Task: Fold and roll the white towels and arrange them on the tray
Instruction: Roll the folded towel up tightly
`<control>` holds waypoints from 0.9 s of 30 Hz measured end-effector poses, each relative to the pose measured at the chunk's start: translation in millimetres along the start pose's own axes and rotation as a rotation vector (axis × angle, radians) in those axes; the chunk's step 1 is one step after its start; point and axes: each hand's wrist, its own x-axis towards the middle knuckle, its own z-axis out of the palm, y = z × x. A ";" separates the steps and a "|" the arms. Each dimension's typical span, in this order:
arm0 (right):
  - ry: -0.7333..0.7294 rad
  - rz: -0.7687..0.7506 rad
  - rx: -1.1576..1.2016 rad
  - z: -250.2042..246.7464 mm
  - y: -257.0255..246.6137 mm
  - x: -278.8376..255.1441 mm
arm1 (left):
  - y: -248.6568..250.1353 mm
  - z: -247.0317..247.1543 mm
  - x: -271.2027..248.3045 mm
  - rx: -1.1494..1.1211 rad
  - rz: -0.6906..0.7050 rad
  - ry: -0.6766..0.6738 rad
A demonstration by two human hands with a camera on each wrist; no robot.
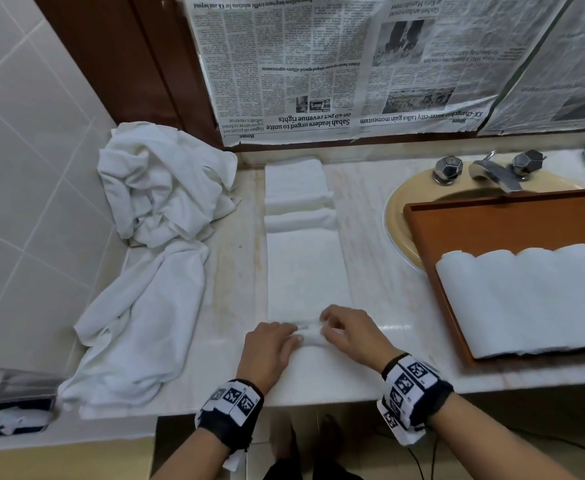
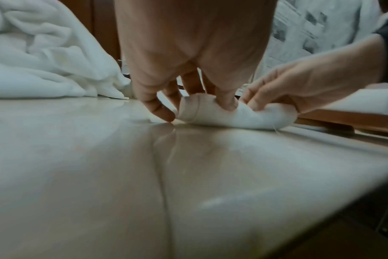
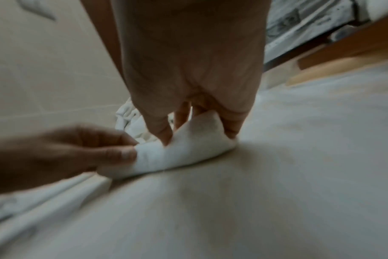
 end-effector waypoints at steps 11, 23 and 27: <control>0.033 -0.269 -0.336 14.9 12.6 -8.9 | -2.6 -9.4 14.6 -0.246 -0.132 0.010; -0.022 -0.012 -0.047 2.7 4.1 -0.1 | -5.2 -0.7 1.3 -0.042 0.045 0.003; 0.016 -0.170 -0.156 3.5 9.0 -5.9 | -4.0 -3.1 -0.6 -0.131 -0.033 0.026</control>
